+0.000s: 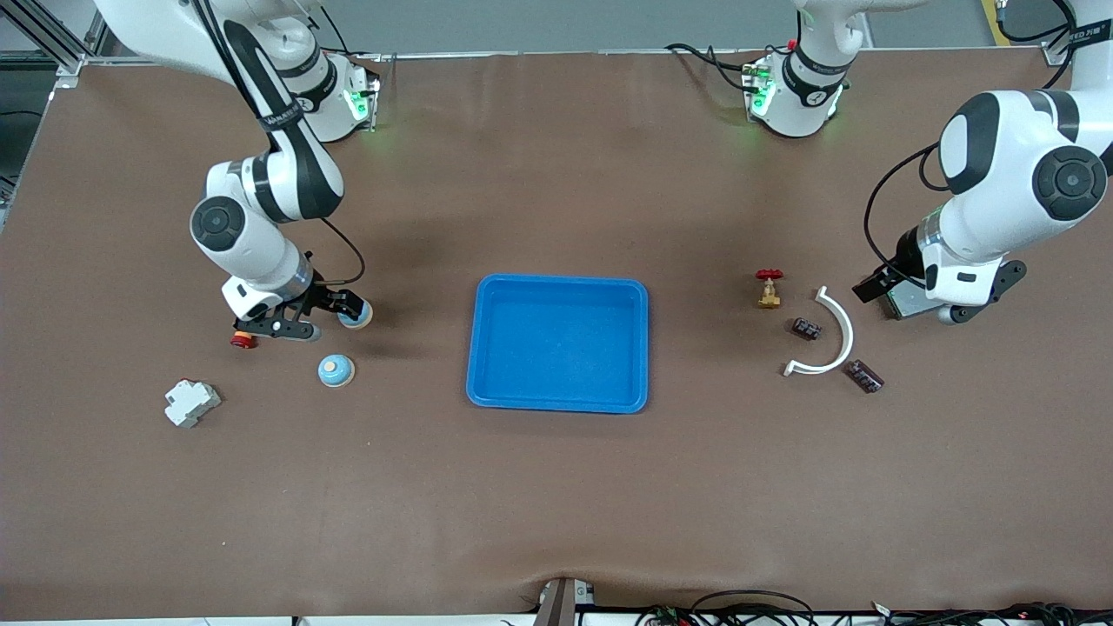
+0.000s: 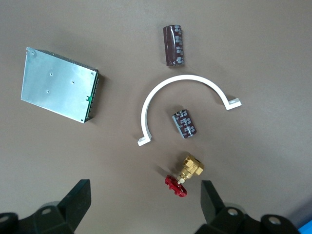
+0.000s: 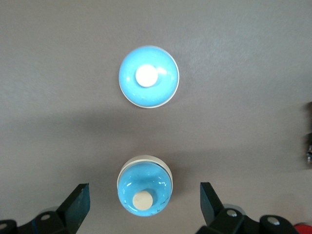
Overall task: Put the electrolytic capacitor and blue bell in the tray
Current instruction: 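Move the right gripper to the bell while the left gripper nears the capacitor, then grip the bell with the right gripper while the left gripper grips the capacitor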
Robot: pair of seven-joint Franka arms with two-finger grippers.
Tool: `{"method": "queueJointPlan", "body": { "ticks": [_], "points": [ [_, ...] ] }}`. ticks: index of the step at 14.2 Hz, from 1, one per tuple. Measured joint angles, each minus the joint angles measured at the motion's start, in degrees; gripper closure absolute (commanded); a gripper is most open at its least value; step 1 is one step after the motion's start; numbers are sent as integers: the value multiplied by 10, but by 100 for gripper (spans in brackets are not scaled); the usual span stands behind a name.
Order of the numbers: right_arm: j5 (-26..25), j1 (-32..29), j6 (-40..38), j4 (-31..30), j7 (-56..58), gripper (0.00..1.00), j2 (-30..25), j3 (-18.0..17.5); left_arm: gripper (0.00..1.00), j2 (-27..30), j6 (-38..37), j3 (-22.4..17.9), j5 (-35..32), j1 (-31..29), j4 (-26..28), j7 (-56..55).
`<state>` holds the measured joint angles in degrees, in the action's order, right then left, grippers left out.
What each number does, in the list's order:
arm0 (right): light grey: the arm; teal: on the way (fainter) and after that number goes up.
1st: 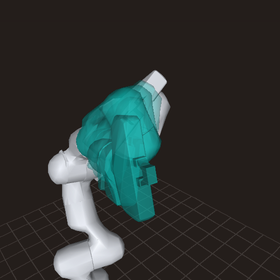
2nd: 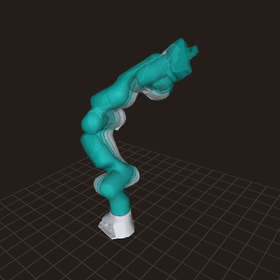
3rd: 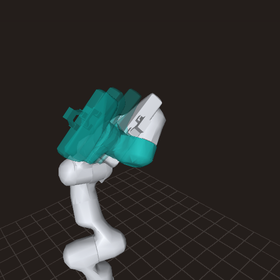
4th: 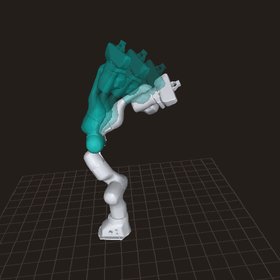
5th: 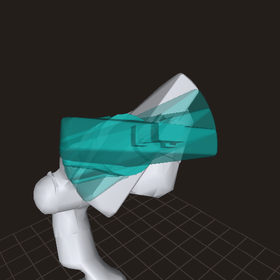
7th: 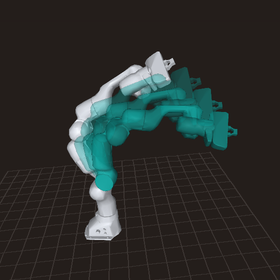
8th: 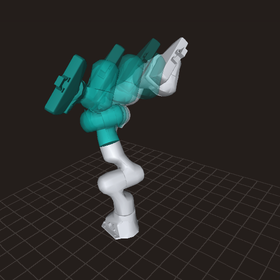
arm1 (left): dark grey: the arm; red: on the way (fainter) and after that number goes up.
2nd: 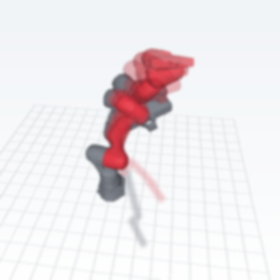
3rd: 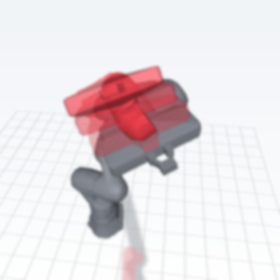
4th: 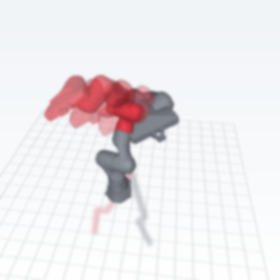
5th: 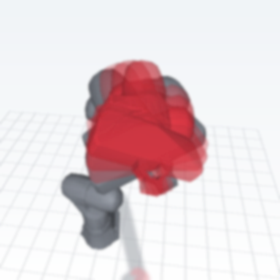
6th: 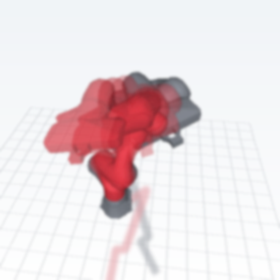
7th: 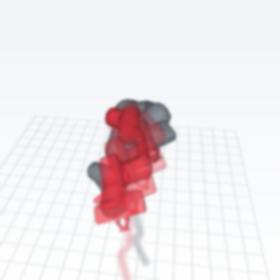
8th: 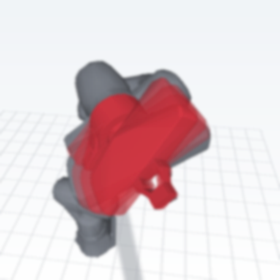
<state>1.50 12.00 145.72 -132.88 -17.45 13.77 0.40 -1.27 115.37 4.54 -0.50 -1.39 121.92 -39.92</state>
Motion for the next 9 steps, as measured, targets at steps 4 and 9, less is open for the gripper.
{"method": "queueJointPlan", "body": {
  "ticks": [4, 9],
  "points": [
    [0, 9, 20, 0, 0, 0, 21, 0, 11, 0, 17, 1, 0, 2, 11, -24],
    [0, 11, 49, -2, 0, 0, 51, 0, 15, -12, 67, 19, 0, 3, 39, -73]
  ]
}}
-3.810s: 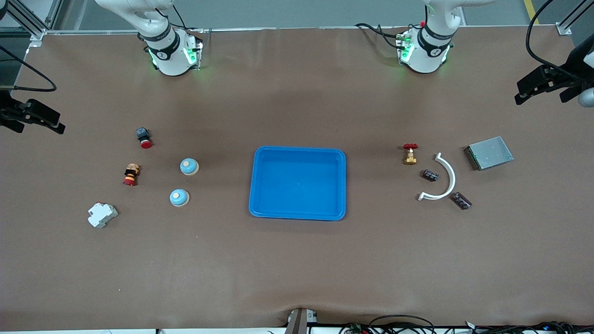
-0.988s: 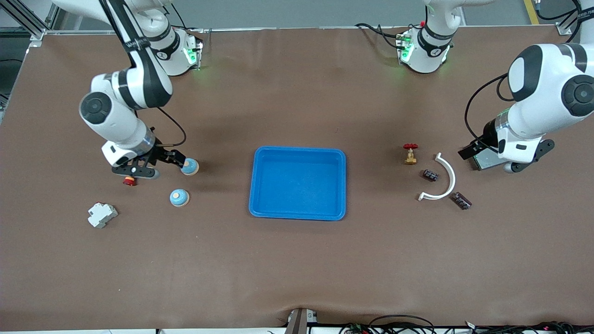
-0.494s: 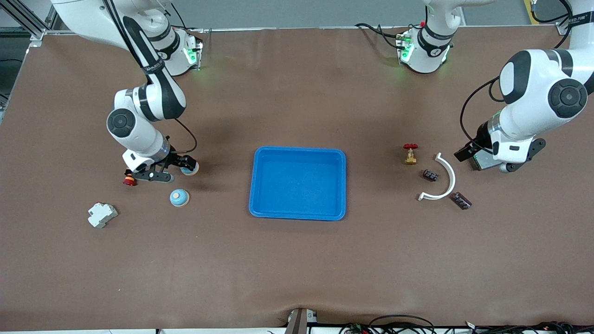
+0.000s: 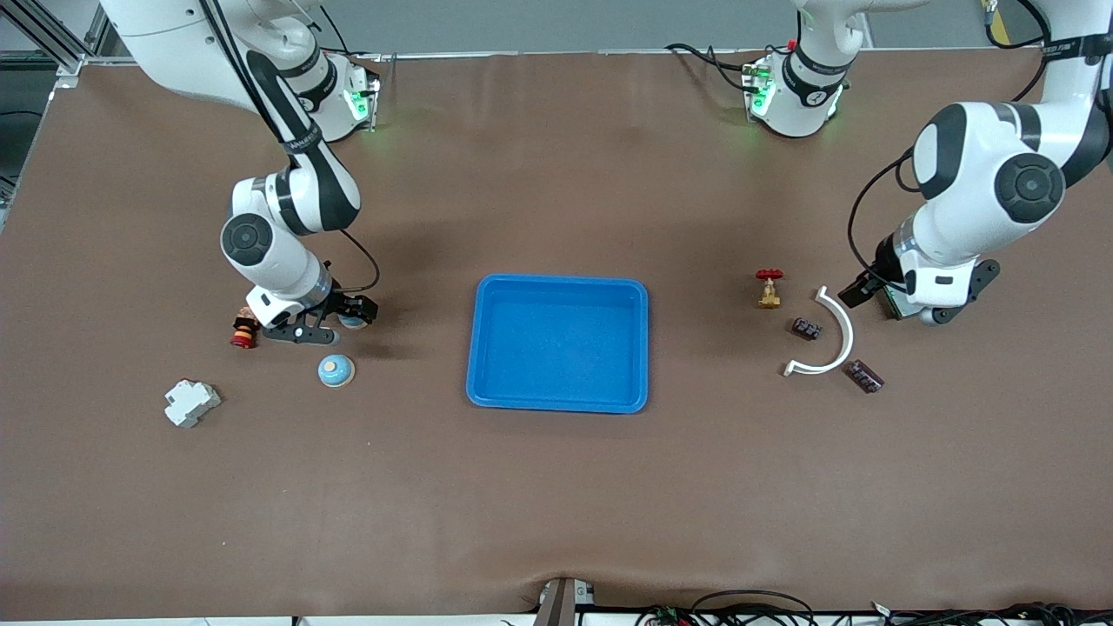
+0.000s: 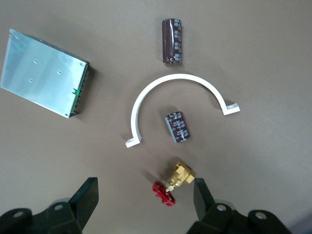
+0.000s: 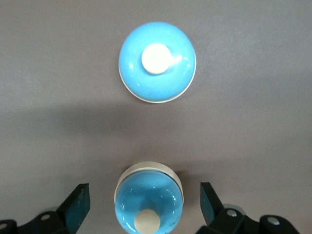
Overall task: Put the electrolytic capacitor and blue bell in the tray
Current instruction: 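Grip the bell with the right gripper while the left gripper grips the capacitor, then carry the blue bell and brown capacitor over the blue tray with both grippers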
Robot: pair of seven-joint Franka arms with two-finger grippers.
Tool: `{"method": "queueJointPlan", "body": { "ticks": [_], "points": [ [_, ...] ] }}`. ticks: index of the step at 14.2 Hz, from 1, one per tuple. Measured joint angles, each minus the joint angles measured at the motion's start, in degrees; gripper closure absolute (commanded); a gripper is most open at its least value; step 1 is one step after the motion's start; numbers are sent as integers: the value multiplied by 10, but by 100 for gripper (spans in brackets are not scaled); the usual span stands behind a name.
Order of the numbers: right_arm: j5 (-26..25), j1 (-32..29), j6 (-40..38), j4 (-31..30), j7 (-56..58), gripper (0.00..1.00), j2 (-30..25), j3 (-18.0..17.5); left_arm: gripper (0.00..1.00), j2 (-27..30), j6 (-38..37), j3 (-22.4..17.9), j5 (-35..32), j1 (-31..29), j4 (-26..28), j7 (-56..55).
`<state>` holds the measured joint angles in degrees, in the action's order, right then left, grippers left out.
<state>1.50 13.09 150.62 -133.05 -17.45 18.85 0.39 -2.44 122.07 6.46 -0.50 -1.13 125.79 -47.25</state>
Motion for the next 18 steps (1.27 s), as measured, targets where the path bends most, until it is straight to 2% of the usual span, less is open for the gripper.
{"method": "queueJointPlan", "body": {
  "ticks": [4, 14, 17, 18],
  "points": [
    [0, 0, 33, -13, 0, 0, 13, 0, 19, -26, 27, 15, 0, 1, 3, -40],
    [0, 2, 36, -18, 0, 0, 17, 0, 32, -102, 138, 15, 0, -4, 21, -99],
    [0, 6, 36, -18, -1, 8, 22, 0, 33, -120, 168, 14, 0, -8, 27, -102],
    [0, 6, 37, -18, -2, 15, 24, 0, 33, -127, 182, 14, 0, -10, 30, -102]
  ]
}}
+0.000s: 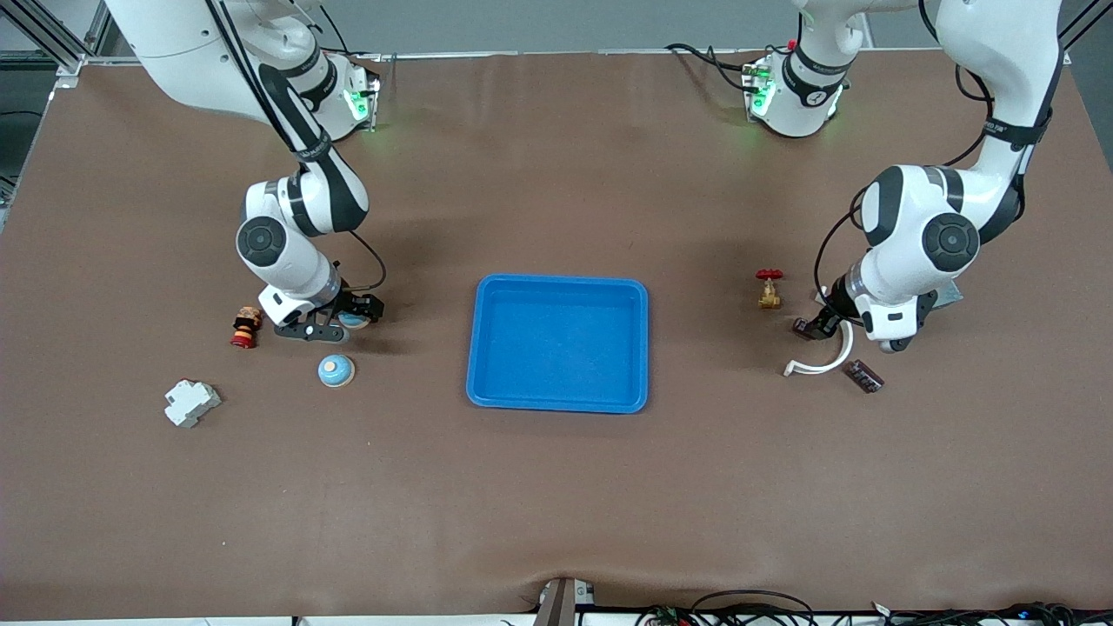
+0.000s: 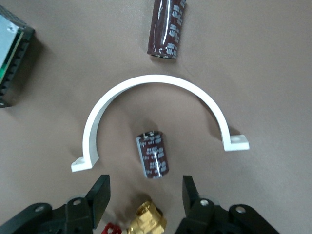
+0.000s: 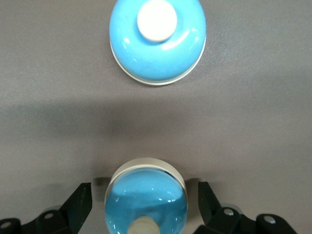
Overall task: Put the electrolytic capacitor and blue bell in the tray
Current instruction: 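Carry the blue bell and brown capacitor over the blue tray with both grippers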
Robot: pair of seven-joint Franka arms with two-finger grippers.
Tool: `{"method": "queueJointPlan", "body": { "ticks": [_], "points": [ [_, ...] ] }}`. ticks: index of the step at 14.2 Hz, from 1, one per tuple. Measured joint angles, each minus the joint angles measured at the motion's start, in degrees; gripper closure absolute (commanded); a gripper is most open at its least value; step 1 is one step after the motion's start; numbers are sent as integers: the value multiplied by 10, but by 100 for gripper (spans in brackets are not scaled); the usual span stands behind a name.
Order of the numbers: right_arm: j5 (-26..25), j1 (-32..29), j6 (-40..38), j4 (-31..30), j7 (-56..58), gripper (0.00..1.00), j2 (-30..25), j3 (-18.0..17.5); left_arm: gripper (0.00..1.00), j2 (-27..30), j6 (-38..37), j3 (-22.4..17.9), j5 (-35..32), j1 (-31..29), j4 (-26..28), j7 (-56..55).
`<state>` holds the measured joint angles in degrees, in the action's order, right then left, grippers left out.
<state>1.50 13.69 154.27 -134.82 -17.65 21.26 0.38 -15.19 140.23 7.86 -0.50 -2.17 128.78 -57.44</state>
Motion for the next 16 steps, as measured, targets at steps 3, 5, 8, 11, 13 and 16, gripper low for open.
{"method": "queueJointPlan", "body": {
  "ticks": [3, 5, 8, 11, 13, 16],
  "points": [
    [0, 1, 2, 0, -2, 100, 3, 0, 35, -24, 33, 0, 0, -2, 5, 0],
    [0, 2, 4, 0, -5, 100, 0, 0, 36, -38, 49, 0, 0, -2, 5, -8],
    [0, 13, 4, 1, -21, 100, 1, -1, 39, -56, 71, 0, 0, -2, 5, -19],
    [0, 43, -10, 15, -62, 100, 0, -1, 57, -69, 79, 0, 0, -2, 5, -21],
    [0, 60, -70, 47, -85, 100, -2, -1, 85, -71, 80, 0, 0, -2, 5, -21],
    [0, 67, -188, 120, -109, 100, -9, -1, 100, -71, 80, 1, 0, 0, 4, -33]
  ]
}}
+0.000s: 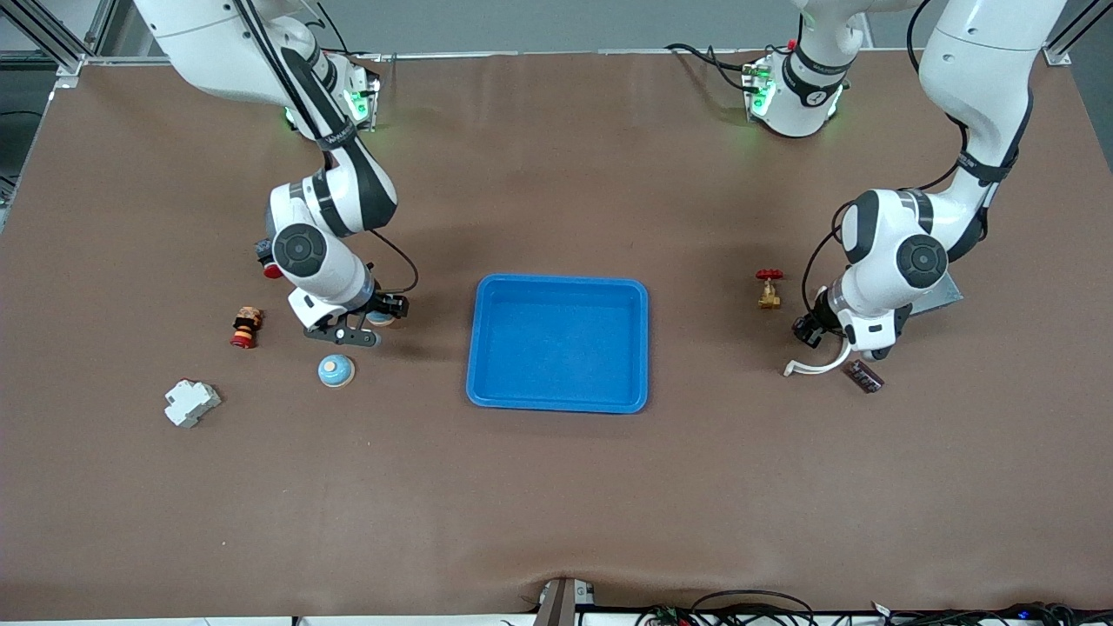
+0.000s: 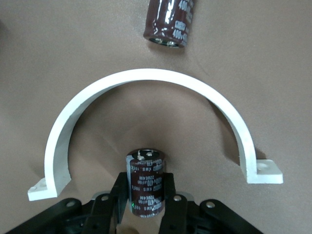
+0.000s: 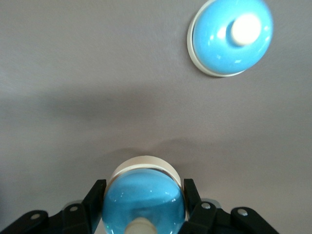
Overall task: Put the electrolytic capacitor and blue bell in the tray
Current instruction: 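Carry the blue bell and brown capacitor over the blue tray with both grippers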
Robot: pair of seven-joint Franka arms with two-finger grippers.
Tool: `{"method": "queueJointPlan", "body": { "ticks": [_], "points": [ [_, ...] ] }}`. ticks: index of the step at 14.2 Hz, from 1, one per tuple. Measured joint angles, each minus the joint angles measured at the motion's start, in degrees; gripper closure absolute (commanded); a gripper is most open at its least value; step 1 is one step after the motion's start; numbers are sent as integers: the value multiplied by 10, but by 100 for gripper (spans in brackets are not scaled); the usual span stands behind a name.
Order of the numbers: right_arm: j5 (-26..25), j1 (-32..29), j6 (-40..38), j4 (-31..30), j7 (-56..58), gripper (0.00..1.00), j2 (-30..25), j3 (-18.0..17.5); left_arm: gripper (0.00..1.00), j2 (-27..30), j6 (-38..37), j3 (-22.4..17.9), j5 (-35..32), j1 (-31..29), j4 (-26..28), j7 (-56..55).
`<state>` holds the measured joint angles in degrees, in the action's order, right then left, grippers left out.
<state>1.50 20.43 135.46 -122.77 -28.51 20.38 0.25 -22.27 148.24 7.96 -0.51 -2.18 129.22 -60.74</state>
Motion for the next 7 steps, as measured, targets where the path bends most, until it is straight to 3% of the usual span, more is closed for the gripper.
{"method": "queueJointPlan", "body": {
  "ticks": [3, 7],
  "points": [
    [0, 26, -65, 54, -55, 100, -5, -1, 100, 4, -2, 1, 0, 17, -4, -21],
    [0, 82, -69, 81, -159, 100, -4, -1, 100, 31, -74, 3, 0, 57, -53, -78]
  ]
}}
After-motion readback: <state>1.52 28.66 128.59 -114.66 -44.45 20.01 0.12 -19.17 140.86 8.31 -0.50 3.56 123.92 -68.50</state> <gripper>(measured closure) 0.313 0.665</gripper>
